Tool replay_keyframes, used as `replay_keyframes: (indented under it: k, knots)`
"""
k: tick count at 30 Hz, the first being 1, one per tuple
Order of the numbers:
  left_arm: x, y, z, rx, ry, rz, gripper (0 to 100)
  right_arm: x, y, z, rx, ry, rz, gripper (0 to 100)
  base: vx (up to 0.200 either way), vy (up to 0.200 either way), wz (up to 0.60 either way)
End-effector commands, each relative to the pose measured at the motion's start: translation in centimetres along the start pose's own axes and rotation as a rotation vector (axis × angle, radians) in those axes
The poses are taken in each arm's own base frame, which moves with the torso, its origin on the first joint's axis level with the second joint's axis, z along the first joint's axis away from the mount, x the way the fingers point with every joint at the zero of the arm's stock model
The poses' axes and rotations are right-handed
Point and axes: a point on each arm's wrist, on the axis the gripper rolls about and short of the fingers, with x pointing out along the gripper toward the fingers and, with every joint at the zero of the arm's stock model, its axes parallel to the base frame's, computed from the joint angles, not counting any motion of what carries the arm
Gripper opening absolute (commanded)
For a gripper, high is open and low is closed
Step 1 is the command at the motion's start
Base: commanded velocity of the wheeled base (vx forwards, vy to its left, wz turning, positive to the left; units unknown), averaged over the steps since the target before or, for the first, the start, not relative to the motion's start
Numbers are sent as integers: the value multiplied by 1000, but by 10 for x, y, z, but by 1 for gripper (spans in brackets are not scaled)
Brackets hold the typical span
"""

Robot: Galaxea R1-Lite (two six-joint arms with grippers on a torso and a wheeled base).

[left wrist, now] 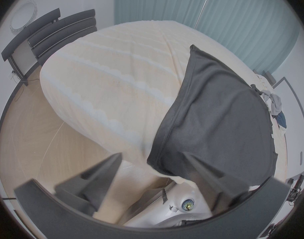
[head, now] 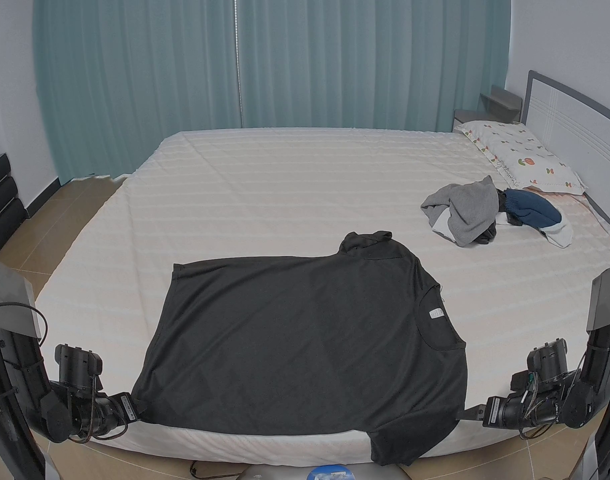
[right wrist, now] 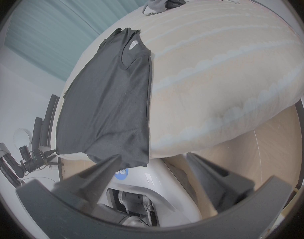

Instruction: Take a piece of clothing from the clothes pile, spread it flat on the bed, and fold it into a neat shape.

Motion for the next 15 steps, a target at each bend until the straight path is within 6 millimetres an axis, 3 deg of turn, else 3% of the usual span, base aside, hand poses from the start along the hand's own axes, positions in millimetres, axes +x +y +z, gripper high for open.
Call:
replay_keyframes:
  k: [1, 10, 15]
  knots:
    - [-6, 0, 2, -5, -36, -17, 100, -2, -1, -2, 30, 0, 3, 100, 0, 0, 0]
    - [-17, -3, 19, -43, -138, -83, 100, -4, 2, 4, 65, -54, 35, 100, 0, 0, 0]
    - [-18, -1, 23, -94, -130, -136, 100, -5, 6, 10, 103, -107, 75, 100, 0, 200, 0]
